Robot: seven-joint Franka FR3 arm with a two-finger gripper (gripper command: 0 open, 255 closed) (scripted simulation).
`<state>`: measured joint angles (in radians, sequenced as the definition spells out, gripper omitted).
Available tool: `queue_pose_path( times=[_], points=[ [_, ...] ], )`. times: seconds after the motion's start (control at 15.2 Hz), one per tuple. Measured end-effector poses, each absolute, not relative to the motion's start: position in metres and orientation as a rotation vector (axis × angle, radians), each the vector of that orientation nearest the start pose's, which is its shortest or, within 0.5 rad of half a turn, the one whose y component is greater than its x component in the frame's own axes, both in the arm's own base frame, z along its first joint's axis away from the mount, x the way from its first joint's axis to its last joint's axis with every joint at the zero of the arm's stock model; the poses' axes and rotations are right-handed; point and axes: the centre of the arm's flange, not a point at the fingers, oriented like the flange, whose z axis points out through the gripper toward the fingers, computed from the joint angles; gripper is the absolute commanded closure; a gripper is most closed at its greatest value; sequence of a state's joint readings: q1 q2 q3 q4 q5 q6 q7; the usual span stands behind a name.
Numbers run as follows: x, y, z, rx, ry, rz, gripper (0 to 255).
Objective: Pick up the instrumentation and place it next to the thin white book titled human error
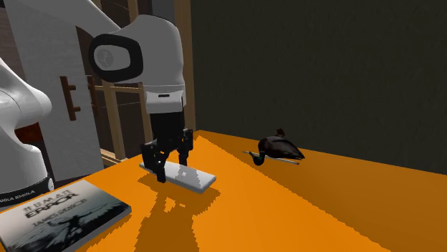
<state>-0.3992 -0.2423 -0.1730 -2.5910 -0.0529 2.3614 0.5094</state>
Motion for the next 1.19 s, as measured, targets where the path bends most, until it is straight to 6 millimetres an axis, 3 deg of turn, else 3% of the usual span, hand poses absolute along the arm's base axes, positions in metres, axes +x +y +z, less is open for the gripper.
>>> queue_pose_path(
  times=[0.33,0.4,0.79,1.06,1.19],
  points=[
    [0.358,-0.229,0.340,-2.724,1.558,-0.017,255],
    [0.358,-0.229,0.340,-2.724,1.558,-0.017,0],
    [0.358,-0.229,0.340,-2.724,1.558,-0.017,0],
    [0.361,-0.228,0.379,-2.724,1.558,-0.020,0],
    [0.358,-0.229,0.388,-2.724,1.558,-0.019,0]
  ],
)
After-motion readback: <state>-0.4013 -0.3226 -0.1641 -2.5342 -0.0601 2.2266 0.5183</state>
